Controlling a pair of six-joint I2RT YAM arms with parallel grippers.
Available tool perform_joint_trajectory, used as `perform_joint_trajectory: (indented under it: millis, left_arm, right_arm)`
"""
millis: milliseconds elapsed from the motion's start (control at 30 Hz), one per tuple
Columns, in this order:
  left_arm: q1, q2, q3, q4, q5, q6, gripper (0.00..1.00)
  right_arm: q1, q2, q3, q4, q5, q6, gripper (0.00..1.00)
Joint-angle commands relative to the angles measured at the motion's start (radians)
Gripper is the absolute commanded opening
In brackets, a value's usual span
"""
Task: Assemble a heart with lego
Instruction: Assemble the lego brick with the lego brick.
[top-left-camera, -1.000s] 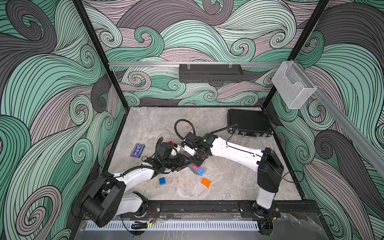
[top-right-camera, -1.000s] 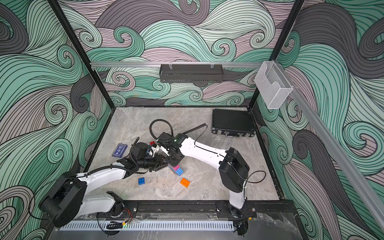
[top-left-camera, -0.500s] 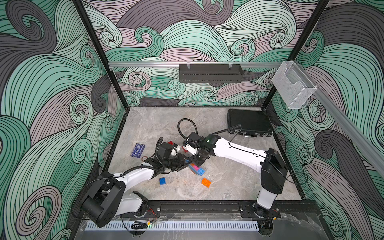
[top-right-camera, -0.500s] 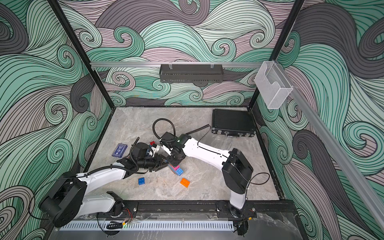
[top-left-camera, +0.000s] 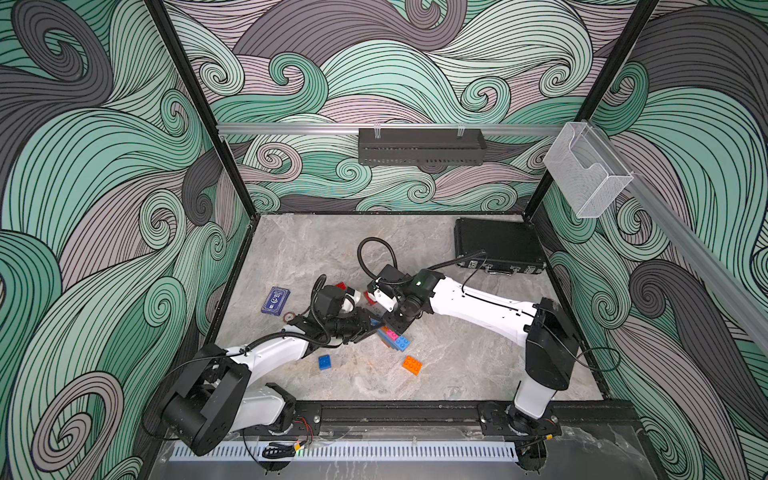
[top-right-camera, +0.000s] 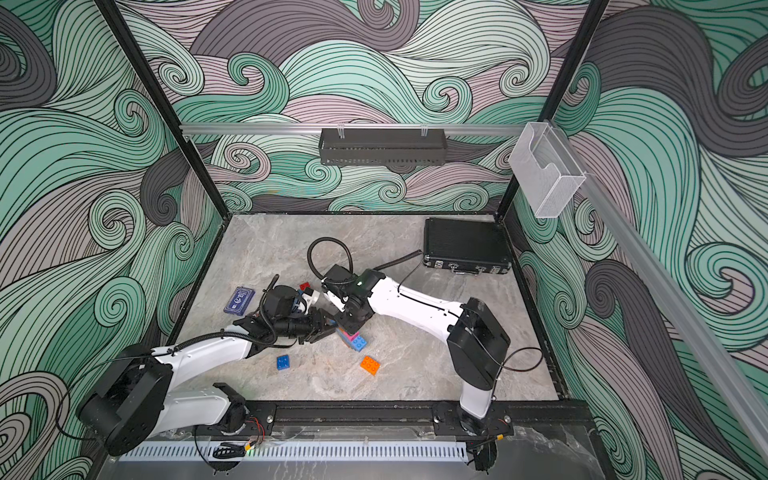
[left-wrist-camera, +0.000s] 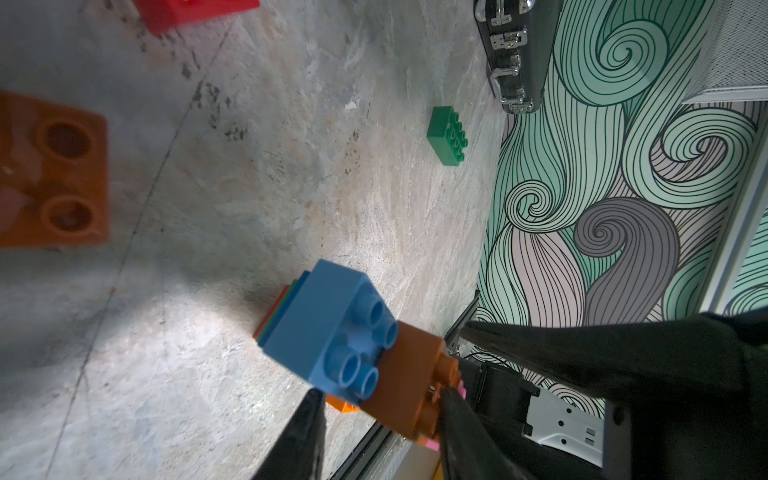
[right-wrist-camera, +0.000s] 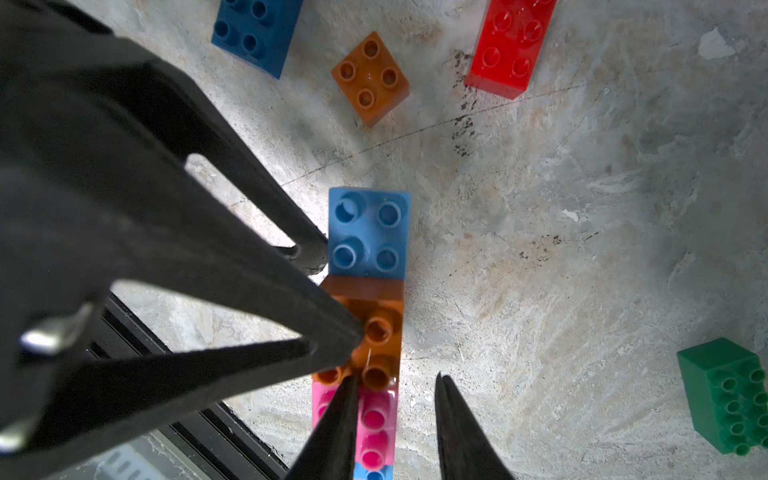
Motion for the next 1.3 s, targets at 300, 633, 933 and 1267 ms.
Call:
perform_joint_trajectory:
  millis: [300, 633, 933, 1267]
  left_arm:
    - [-0.003, 0.000, -0.019, -0.077, -0.055, 0.011, 0.43]
    - [-0.003, -0.002, -0.012, -0.062, -0.033, -0.001, 0.43]
    - [0.003, -0.074, 0.029, -0.120, -0.033, -0.006, 0.46]
    - [0.031, -0.125, 0.067, -0.166, -0.030, 0.005, 0.48]
  right_arm:
    - [0.023, 0.066, -0.124, -0.049, 0.090, 0.028, 0.33]
    - [0.020, 0.053, -0.127, -0.030, 0.037, 0.025, 0.33]
    - [0.011, 0.022, -0.061, -0.030, -0.020, 0.013, 0.34]
    - [0.000, 0.030, -0.044, -0.039, -0.018, 0.007, 0.34]
